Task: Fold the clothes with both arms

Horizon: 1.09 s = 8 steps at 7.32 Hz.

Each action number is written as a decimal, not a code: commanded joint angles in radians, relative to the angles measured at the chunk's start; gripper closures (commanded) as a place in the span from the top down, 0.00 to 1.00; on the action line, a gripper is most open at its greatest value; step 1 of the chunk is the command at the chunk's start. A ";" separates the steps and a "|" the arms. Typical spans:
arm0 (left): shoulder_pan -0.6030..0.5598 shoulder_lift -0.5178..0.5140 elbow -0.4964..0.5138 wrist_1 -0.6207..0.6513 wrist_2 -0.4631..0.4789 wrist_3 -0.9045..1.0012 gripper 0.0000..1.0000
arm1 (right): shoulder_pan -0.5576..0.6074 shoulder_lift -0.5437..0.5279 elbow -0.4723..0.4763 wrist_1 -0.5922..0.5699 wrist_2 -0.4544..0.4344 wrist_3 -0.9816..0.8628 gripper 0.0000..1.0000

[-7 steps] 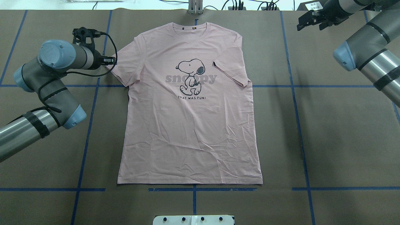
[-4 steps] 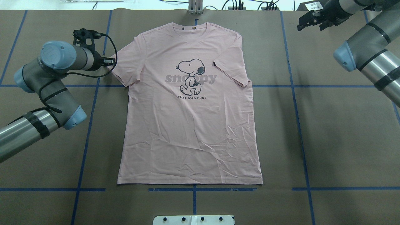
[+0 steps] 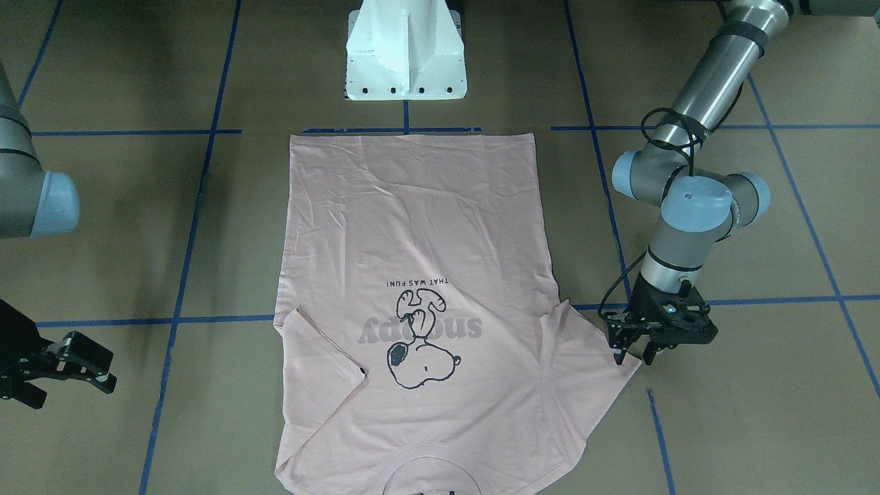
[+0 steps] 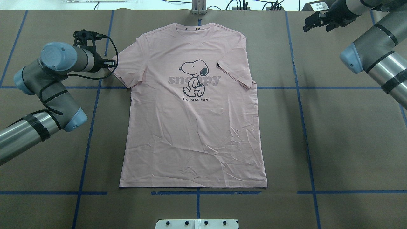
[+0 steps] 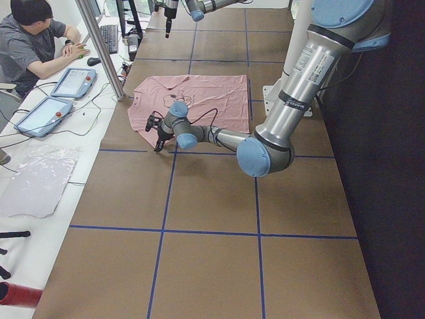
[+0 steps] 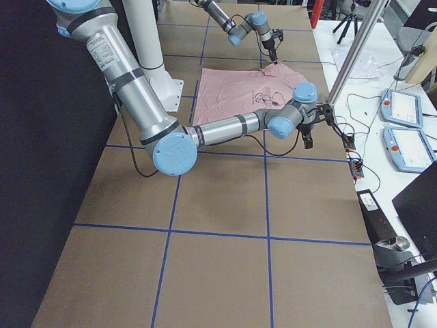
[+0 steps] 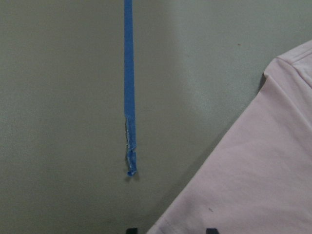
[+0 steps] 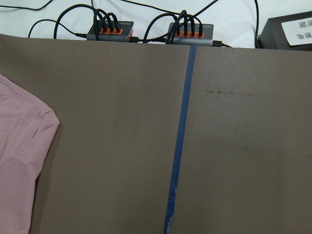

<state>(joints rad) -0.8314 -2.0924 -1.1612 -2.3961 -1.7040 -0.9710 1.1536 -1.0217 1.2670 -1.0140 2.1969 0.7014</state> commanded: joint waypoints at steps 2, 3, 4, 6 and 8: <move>0.000 -0.001 0.000 -0.002 0.004 0.003 0.00 | 0.000 0.000 0.000 0.000 0.000 0.001 1.00; 0.000 -0.001 -0.002 -0.002 0.004 0.006 0.00 | 0.000 0.000 0.002 0.000 0.000 0.001 1.00; -0.003 -0.001 -0.008 -0.005 0.004 0.053 0.00 | 0.000 0.000 0.002 0.000 0.000 0.001 1.00; -0.032 0.008 -0.095 0.024 -0.011 0.135 0.00 | 0.000 0.000 0.002 0.000 0.000 0.003 1.00; -0.031 -0.055 -0.208 0.292 -0.014 0.132 0.00 | 0.000 0.000 0.002 0.000 0.000 0.004 1.00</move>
<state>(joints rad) -0.8606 -2.1118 -1.2989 -2.2527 -1.7167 -0.8412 1.1536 -1.0216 1.2686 -1.0133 2.1967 0.7049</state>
